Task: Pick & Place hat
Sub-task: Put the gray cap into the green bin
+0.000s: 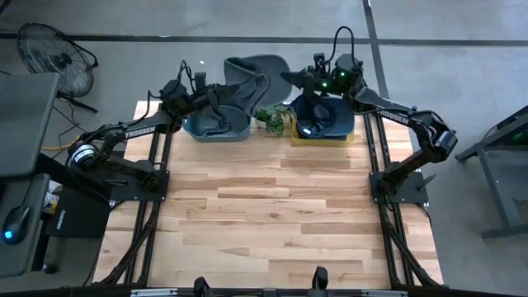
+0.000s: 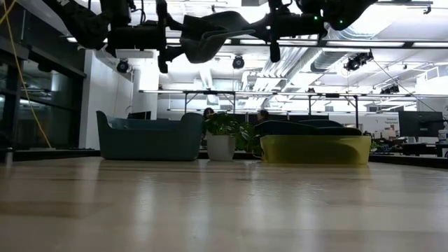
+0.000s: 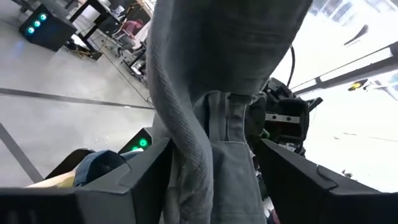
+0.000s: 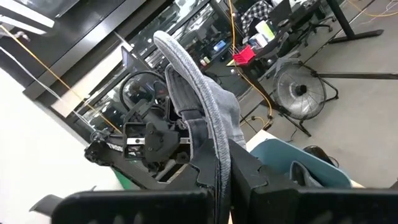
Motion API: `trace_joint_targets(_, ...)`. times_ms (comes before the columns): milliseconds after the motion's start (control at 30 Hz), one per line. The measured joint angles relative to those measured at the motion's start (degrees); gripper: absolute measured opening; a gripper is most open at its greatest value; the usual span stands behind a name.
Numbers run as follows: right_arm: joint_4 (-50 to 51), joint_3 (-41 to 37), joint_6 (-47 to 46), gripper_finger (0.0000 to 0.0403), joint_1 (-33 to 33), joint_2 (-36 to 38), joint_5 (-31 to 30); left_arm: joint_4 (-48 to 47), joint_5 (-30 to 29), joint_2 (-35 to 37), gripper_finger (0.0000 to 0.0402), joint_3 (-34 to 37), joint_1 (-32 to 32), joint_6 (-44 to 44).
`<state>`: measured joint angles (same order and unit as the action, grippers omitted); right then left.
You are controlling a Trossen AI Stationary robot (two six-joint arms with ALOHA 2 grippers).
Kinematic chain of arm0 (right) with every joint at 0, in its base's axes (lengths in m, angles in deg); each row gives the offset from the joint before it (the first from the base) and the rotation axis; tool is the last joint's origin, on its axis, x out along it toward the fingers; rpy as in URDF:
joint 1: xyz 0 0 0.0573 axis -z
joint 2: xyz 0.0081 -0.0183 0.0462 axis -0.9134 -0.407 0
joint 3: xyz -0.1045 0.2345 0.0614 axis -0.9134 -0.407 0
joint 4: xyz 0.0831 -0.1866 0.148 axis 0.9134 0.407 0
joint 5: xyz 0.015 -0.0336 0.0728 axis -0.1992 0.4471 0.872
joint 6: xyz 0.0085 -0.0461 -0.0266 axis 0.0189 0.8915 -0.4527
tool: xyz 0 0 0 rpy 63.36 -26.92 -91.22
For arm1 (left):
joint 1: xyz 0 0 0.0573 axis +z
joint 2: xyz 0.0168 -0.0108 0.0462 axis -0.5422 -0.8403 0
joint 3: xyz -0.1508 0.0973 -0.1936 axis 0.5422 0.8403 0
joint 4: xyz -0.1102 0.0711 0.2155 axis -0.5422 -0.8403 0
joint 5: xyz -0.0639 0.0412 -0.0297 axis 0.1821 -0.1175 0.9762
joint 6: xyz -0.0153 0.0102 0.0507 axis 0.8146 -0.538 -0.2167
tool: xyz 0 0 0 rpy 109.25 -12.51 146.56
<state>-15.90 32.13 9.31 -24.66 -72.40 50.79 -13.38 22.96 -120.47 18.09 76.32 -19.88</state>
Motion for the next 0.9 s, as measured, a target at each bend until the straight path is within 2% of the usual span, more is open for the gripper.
trace_joint_targets(233, -2.1, 0.0, -1.4, 0.0005, -2.4, 0.0, 0.2, -3.2, -1.5, 0.0, 0.0180, 0.0, 0.0, 0.2)
trace_joint_targets(567, -2.1, 0.0, -0.4, 0.0005, -4.0, 0.0, -1.8, -3.7, -2.0, 0.0, 0.0163, 0.0, 0.0, -0.9)
trace_joint_targets(667, -2.1, 0.0, -0.4, 0.0005, -3.9, 0.0, -1.9, -3.8, -2.4, 0.0, 0.0125, 0.0, 0.0, -1.0)
trace_joint_targets(800, -1.7, 0.0, -0.4, 0.0006, -3.9, 0.0, -1.9, -4.5, -2.8, 0.0, 0.0030, 0.0, 0.0, -1.2)
trace_joint_targets(833, -1.6, 0.0, -0.4, 0.0007, -3.9, 0.0, -1.9, -4.8, -3.3, 0.0, 0.0015, 0.0, 0.0, -1.2)
trace_joint_targets(900, -1.3, 0.0, 0.0, 0.0007, -3.9, 0.0, -1.9, -5.3, -3.9, 0.0, 0.0013, 0.0, 0.0, -1.2)
